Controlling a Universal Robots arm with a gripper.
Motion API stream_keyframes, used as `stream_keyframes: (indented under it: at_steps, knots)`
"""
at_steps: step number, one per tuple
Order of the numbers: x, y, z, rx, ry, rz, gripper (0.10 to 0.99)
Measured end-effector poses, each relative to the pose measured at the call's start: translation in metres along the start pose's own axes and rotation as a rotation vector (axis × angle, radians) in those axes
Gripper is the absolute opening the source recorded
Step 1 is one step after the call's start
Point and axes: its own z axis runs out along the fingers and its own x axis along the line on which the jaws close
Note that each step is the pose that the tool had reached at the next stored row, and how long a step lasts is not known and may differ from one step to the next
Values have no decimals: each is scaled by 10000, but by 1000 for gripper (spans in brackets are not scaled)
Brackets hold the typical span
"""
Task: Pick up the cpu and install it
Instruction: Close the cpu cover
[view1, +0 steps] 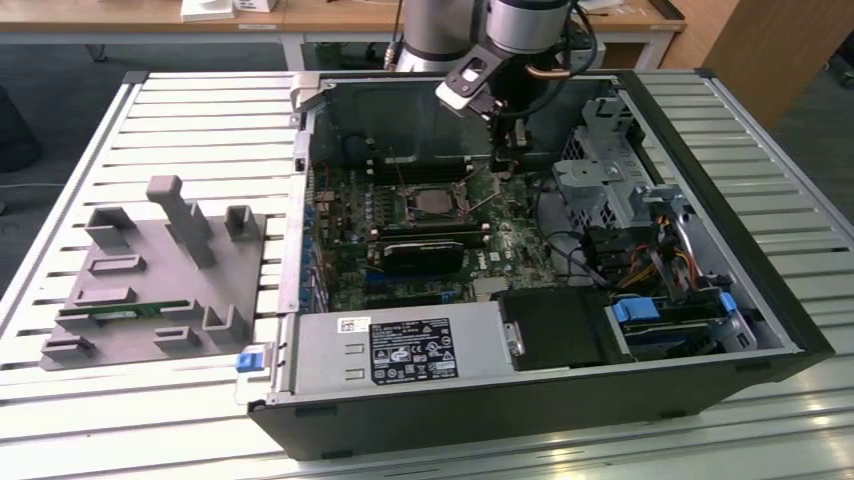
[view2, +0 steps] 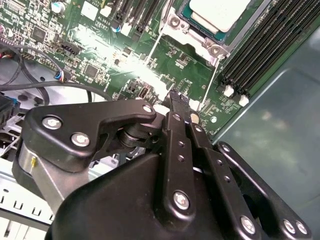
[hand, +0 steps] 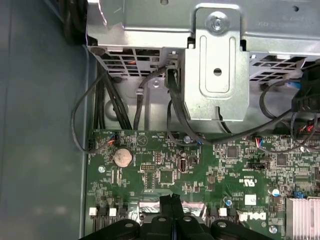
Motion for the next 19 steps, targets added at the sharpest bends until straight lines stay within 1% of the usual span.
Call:
stream_keyframes:
  at_steps: [8,19]
  knots:
    - [10,63,21,0,-2,0,106]
    - [28,207,45,5,1,0,106]
